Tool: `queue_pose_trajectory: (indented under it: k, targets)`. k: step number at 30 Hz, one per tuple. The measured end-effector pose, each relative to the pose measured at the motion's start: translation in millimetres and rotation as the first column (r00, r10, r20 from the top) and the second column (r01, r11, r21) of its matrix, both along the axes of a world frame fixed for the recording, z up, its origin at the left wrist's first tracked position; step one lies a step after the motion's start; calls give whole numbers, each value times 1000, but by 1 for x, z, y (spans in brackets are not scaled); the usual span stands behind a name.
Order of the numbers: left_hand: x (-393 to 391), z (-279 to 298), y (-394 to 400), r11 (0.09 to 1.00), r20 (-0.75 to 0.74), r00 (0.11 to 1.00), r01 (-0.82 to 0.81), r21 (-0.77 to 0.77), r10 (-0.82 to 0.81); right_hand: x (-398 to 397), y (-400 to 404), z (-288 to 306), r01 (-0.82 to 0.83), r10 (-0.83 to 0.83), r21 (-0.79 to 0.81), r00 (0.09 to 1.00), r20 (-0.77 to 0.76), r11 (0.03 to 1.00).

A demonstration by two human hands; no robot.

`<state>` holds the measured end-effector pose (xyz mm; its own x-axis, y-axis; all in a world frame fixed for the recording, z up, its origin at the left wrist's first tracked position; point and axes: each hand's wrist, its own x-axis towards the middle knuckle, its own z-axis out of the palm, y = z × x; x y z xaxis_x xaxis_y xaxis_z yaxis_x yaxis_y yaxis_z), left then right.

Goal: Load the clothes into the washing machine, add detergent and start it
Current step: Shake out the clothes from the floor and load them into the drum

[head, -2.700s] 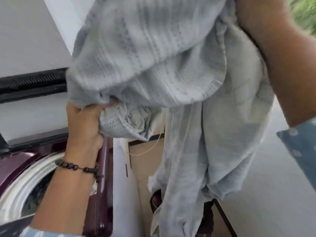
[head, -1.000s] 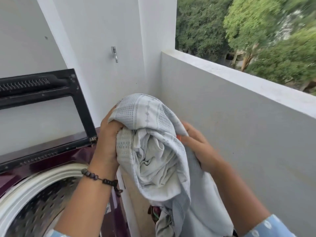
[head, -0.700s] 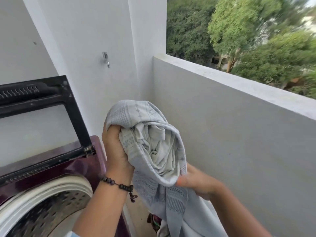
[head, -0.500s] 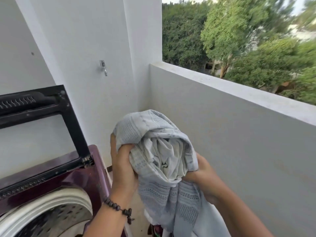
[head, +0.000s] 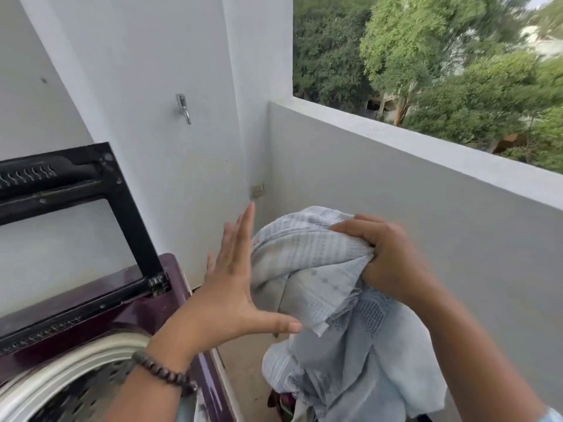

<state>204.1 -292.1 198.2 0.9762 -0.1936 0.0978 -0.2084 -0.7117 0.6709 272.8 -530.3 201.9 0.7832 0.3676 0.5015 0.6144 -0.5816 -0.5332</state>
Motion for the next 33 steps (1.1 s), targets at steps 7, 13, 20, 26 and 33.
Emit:
queue_pose_trajectory:
  k: [7, 13, 20, 26, 33]
  targets:
    - [18, -25, -33, 997, 177, 981, 75, 25, -78, -11, 19, 3, -153, 159, -153, 987, 27, 976]
    - [26, -39, -13, 858, 113, 992, 10, -514, 56, -8, -17, -16, -318, 367, 185, 782, -504, 930]
    - [31, -20, 0, 464, 22, 996, -24, -886, 92, -10, -27, -60, -258, 419, 330, 525, -741, 908]
    - [31, -18, 19, 237, -243, 964, -263, -935, 108, -11, -33, -52, -139, 249, 228, 779, -576, 964]
    - [32, 4, 11, 393, -396, 897, -442, -807, 195, 15, -48, -8, 196, -178, 282, 980, -88, 939]
